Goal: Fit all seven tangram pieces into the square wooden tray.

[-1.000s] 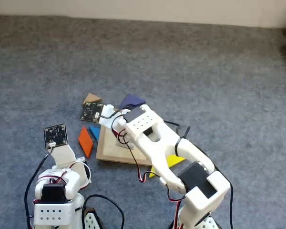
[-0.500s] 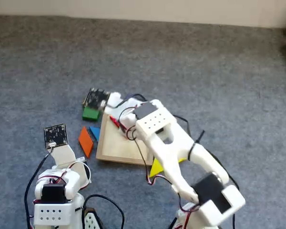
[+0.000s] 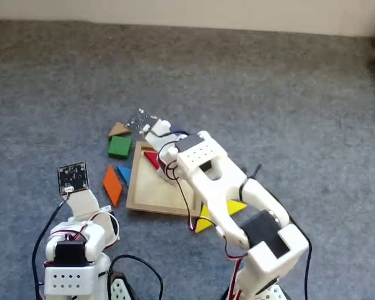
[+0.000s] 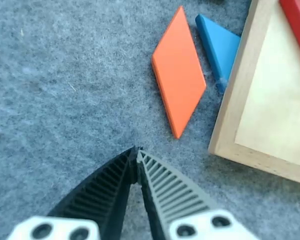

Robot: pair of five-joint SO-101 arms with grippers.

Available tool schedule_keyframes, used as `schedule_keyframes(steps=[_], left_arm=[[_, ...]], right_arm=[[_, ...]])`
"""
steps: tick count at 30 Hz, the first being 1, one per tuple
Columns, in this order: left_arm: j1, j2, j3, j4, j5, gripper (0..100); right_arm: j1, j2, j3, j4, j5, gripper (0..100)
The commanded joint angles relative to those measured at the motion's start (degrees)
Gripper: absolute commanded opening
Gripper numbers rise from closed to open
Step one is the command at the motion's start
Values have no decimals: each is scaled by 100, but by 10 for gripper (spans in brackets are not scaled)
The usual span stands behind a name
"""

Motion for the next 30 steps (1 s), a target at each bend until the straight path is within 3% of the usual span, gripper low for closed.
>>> schedule_keyframes(steps=[1, 13, 20, 30], left_arm=[[-66, -295, 119, 35, -26, 7], [-66, -295, 119, 35, -26, 7], [-66, -295, 119, 35, -26, 7], [-66, -295, 119, 35, -26, 7]], right_arm=[[84, 207, -321, -119, -53, 9], [338, 1130, -1446, -84, -62, 9], [330, 286, -1508, -75, -79, 9], [673, -1174, -1130, 743, -1468, 9]])
